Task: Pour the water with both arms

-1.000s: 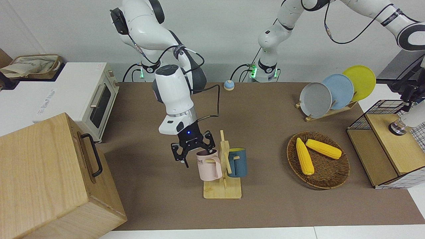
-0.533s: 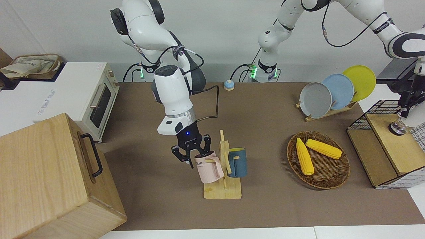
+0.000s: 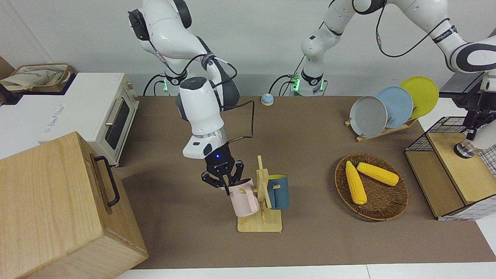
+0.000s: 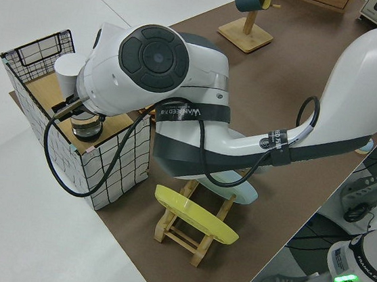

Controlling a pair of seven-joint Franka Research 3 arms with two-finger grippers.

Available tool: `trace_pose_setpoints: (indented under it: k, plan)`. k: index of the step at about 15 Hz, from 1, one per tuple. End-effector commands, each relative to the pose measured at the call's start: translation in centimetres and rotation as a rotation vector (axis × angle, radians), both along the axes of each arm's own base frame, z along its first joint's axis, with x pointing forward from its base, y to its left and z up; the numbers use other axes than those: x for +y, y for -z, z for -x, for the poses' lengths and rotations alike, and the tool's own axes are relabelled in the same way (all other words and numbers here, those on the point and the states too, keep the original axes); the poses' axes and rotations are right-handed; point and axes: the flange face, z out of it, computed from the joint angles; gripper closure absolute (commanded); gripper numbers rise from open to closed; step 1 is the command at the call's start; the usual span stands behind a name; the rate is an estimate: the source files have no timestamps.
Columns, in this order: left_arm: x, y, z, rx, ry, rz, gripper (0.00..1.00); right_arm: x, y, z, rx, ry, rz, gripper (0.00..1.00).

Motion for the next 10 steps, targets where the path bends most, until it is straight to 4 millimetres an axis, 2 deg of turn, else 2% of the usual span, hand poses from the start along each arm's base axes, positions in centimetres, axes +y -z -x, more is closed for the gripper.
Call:
trace_pose_setpoints:
  k: [1, 2, 4, 6, 8, 10]
  plan:
    - [-0.1, -0.1, -0.1, -0.026, 0.004, -0.012, 0.77, -1.0, -0.8, -0.1, 0.008, 0.001, 0.015, 1.000]
    - [-0.1, -0.2, -0.1, -0.027, 0.004, -0.013, 0.85, -1.6, -0.9, -0.1, 0.011, -0.001, 0.024, 1.000]
    - [-0.2, -0.3, -0.2, -0.027, 0.005, -0.014, 0.94, -2.7, -1.0, 0.3, 0.024, -0.014, 0.048, 1.000]
    - [-0.2, -0.6, -0.2, -0.030, -0.003, -0.011, 0.94, -3.9, -1.4, 0.6, 0.041, -0.024, 0.075, 1.000]
    - [-0.3, -2.1, -0.5, -0.046, -0.011, -0.015, 0.96, -5.1, -1.9, 0.7, 0.061, -0.040, 0.101, 1.000]
    - [-0.6, -3.1, -0.6, -0.044, -0.044, 0.008, 0.96, -7.2, -2.4, 0.6, 0.079, -0.046, 0.122, 1.000]
